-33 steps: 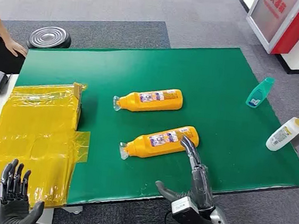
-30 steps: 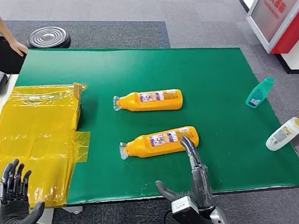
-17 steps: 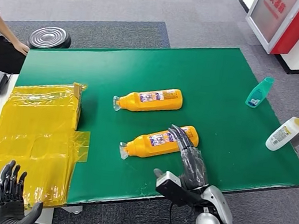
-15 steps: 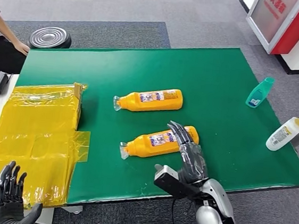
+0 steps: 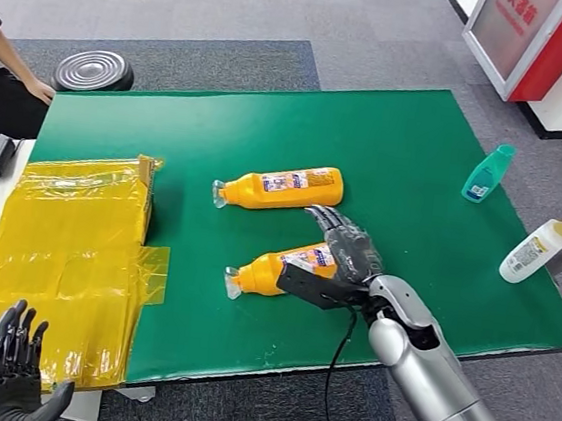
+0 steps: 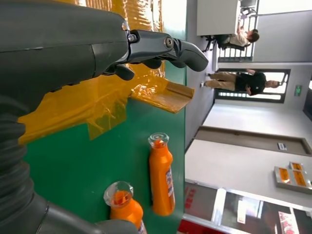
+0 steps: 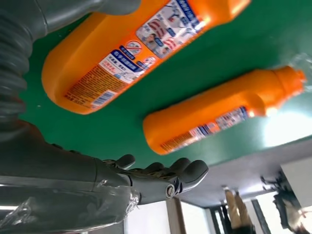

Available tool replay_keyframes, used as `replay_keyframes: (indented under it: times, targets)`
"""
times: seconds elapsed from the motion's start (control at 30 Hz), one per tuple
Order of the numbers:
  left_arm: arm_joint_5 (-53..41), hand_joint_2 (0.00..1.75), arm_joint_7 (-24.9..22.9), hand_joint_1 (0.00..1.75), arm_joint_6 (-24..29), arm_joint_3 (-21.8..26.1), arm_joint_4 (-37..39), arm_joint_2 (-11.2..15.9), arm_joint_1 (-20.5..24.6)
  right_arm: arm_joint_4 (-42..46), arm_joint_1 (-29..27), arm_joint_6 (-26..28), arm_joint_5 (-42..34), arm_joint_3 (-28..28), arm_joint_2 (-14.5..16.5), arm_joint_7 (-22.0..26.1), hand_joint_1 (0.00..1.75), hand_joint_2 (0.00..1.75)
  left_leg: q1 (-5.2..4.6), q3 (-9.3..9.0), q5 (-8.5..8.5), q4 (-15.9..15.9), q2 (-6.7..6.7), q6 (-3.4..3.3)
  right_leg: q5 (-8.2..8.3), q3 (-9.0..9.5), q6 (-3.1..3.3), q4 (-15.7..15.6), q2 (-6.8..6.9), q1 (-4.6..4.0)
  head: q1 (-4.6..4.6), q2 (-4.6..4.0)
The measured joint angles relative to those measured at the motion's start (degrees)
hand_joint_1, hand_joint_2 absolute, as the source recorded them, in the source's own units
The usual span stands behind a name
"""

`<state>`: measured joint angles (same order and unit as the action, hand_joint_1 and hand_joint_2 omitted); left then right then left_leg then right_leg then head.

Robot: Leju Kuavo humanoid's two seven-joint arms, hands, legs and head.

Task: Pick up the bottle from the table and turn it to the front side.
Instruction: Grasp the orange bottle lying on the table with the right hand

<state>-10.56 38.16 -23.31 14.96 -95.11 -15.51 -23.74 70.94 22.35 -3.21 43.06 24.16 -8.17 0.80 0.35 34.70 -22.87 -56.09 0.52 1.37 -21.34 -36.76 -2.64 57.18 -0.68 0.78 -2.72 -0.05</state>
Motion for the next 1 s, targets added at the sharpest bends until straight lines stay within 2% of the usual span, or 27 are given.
replay_keyframes:
  times: [0.3,0.47,0.53,0.67,1.0]
  targets:
    - [0.89,1.75,0.0,0.0,-2.68,2.37,3.27,0.13,2.39,-17.33,10.26,-9.29,1.56,6.81,-1.55,-1.73,0.0,1.75,0.0,0.0,0.03,0.0,0.01,0.0,0.04,0.0,-0.02,0.0,0.01,0.0,0.01,-0.01]
    - [0.97,1.75,0.0,0.0,-2.66,2.65,5.15,0.34,3.48,-23.52,13.47,-11.19,1.42,9.47,-1.82,-1.64,0.0,1.75,0.0,-0.01,0.04,0.0,0.01,0.02,0.04,-0.01,-0.02,0.0,0.0,0.0,-0.01,0.01]
    - [0.94,1.75,0.0,0.0,-2.43,2.63,5.92,0.52,3.86,-25.62,14.54,-11.61,1.2,10.51,-1.82,-1.65,0.06,1.75,0.0,-0.02,0.04,0.0,0.01,0.02,0.04,-0.01,-0.01,0.0,0.0,0.0,-0.01,0.0]
    - [0.92,1.75,0.0,0.0,-1.6,2.56,7.13,0.93,4.23,-28.69,15.83,-11.26,0.75,12.08,-1.82,-1.05,1.75,1.75,0.0,-0.03,0.03,0.0,0.0,0.02,0.04,0.0,-0.01,0.0,0.0,-0.01,-0.01,0.0]
    - [0.72,1.75,0.0,0.0,-0.5,2.53,7.97,1.33,3.81,-27.47,14.91,-7.34,-0.85,13.66,-2.97,-0.21,1.75,1.75,0.0,-0.05,0.05,-0.01,0.0,0.0,0.07,0.03,-0.03,0.0,0.01,0.0,0.0,0.01]
